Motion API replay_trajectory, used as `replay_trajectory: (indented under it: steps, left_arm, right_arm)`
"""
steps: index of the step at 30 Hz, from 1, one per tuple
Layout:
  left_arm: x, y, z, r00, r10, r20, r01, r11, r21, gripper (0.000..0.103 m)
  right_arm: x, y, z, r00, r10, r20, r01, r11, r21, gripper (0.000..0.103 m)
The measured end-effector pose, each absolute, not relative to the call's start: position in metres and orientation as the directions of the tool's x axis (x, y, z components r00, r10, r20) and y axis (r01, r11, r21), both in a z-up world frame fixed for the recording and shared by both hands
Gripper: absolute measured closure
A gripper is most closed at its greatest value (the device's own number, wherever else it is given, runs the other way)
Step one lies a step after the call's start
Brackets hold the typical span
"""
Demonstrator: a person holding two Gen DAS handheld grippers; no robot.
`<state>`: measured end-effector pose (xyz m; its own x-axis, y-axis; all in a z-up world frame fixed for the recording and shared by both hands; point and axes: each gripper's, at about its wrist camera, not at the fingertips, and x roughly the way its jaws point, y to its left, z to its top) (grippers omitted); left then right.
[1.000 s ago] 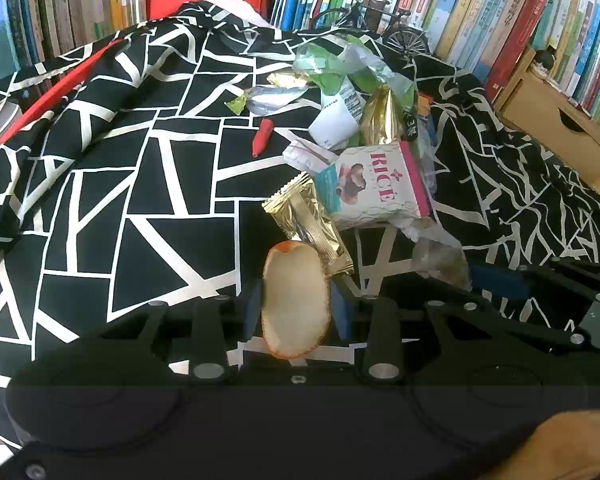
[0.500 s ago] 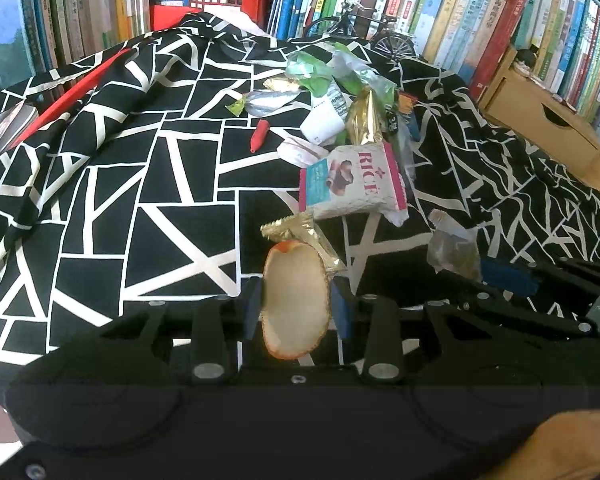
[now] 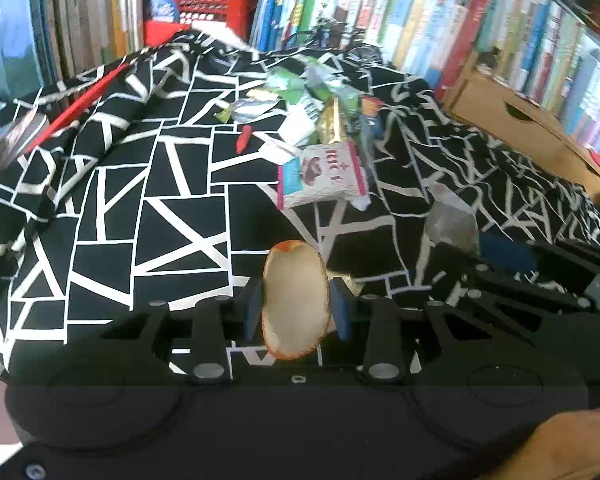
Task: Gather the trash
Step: 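Grasp the bread slice with the left tool while the right tool grasps a clear wrapper, then carry the bread slice and wrapper to the black trash bag and release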
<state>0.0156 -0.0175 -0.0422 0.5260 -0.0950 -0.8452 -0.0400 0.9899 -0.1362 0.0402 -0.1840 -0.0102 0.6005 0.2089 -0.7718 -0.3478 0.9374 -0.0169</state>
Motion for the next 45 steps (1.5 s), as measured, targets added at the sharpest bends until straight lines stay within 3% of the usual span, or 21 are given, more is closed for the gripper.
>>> replay_trajectory:
  steps: [21,29,45]
  left_arm:
    - [-0.101,0.021,0.012,0.580,-0.111,-0.807,0.038,0.993,-0.109,0.069]
    - [-0.171,0.057,0.009,0.570,-0.103,-0.815,0.062,0.995,-0.083,0.069]
    - [-0.268,0.113,0.000,0.564,-0.005,-0.826,-0.110,0.991,-0.081,0.069]
  right_arm:
    - [-0.072,-0.152,0.042,0.667,0.184,-0.722,-0.299,0.954,-0.033,0.066]
    - [-0.133,-0.119,0.040,0.658,0.186,-0.730,-0.306,0.951,-0.034,0.066]
    - [-0.212,-0.050,0.036,0.538,0.347,-0.768,-0.547,0.837,-0.005,0.066]
